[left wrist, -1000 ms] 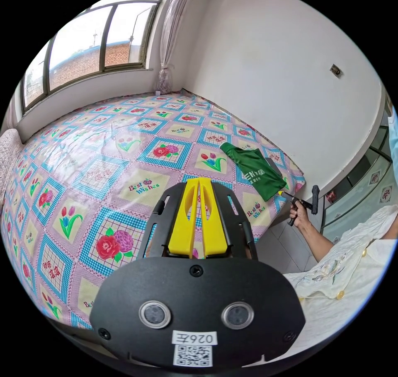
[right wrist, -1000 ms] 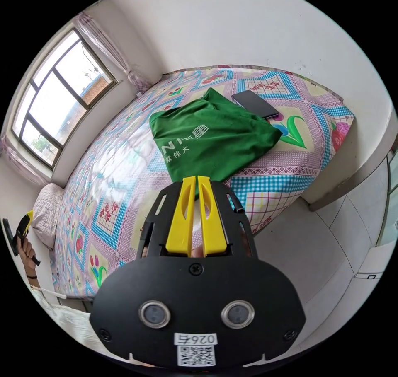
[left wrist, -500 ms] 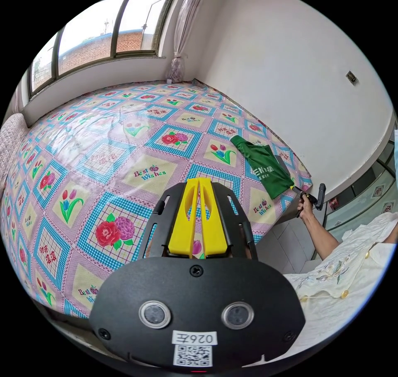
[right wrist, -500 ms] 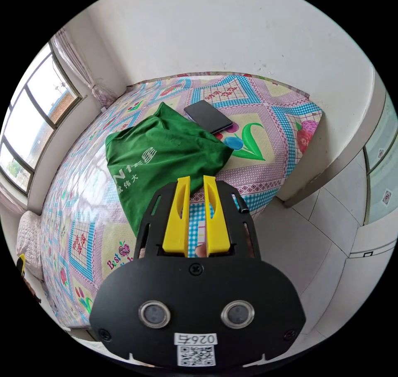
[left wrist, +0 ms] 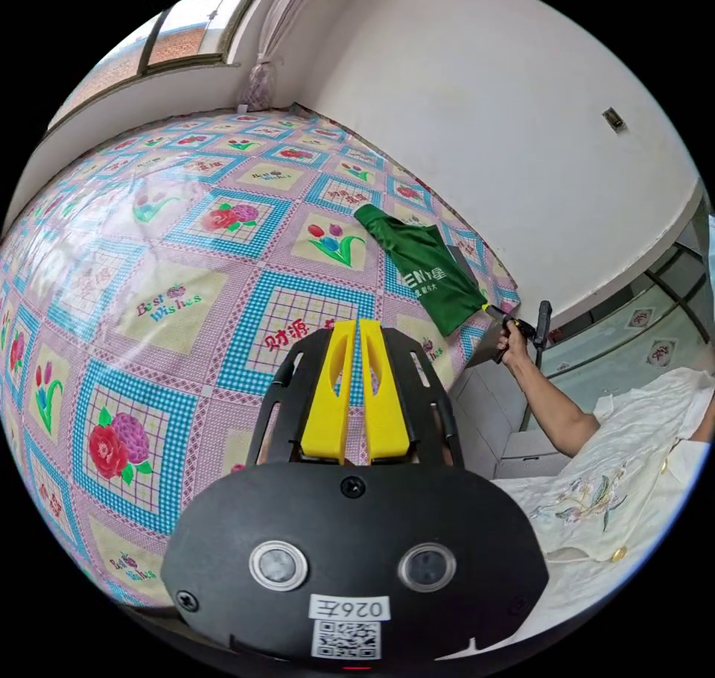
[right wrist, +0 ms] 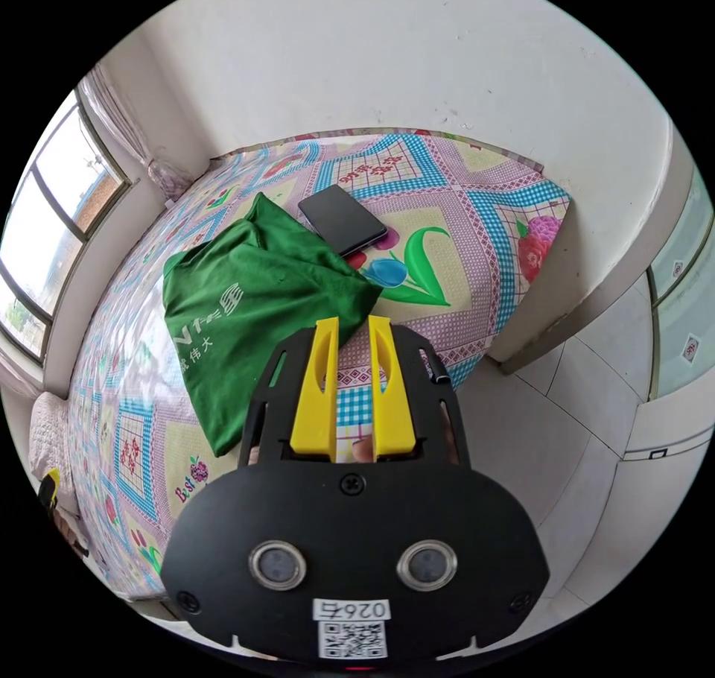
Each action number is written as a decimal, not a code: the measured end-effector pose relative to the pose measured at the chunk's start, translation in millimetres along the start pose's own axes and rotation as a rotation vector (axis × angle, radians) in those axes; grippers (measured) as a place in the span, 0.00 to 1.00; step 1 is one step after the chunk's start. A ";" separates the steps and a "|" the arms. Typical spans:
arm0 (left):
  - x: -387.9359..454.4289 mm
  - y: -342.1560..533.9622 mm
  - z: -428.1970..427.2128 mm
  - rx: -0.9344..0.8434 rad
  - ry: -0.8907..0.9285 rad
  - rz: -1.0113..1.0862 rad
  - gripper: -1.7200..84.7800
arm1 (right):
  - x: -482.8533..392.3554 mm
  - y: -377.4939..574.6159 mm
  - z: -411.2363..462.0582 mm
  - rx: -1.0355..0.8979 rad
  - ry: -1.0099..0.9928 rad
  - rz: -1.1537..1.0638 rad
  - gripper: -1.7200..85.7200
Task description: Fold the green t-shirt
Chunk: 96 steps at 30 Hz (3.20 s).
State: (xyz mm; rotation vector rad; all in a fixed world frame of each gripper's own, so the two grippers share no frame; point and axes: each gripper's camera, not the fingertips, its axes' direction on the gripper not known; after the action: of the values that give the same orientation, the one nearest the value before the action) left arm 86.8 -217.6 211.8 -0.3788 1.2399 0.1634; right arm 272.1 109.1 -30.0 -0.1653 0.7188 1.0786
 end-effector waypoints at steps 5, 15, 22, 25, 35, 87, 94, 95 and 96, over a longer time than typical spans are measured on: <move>54.6 -50.1 80.7 -0.124 0.128 0.168 0.14 | 11.4 2.9 -6.8 0.001 -0.037 -0.005 0.06; 90.4 -137.5 169.0 -0.214 0.164 0.246 0.16 | 30.6 -0.7 -12.7 0.020 -0.102 -0.027 0.08; 86.8 -172.2 217.7 -0.244 0.129 0.147 0.18 | -8.8 1.3 -29.8 0.073 -0.073 -0.285 0.08; 79.8 -183.7 237.4 -0.268 0.080 0.106 0.19 | -3.8 -1.6 -35.0 0.079 -0.128 -0.283 0.08; 82.3 -217.0 308.4 -0.381 0.031 0.045 0.23 | 32.0 7.1 -33.0 0.039 -0.185 -0.269 0.07; -243.3 80.5 -3.6 -0.423 -0.039 -0.202 0.06 | -187.1 112.0 -16.3 -0.314 -0.603 -0.762 0.06; -284.0 97.4 -31.8 -0.418 0.071 -0.219 0.12 | -203.7 116.9 -13.0 -0.304 -0.562 -0.718 0.08; -288.3 104.4 -43.5 -0.393 0.089 -0.226 0.16 | -204.9 117.6 -10.9 -0.318 -0.576 -0.707 0.08; -290.1 108.3 -50.2 -0.381 0.092 -0.228 0.17 | -206.0 118.3 -10.5 -0.321 -0.579 -0.706 0.09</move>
State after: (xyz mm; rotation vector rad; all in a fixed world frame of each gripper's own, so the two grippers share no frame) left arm -86.7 -111.7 450.8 -0.8621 1.2449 0.1883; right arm 110.8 8.1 112.5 -0.3335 -0.0582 0.5031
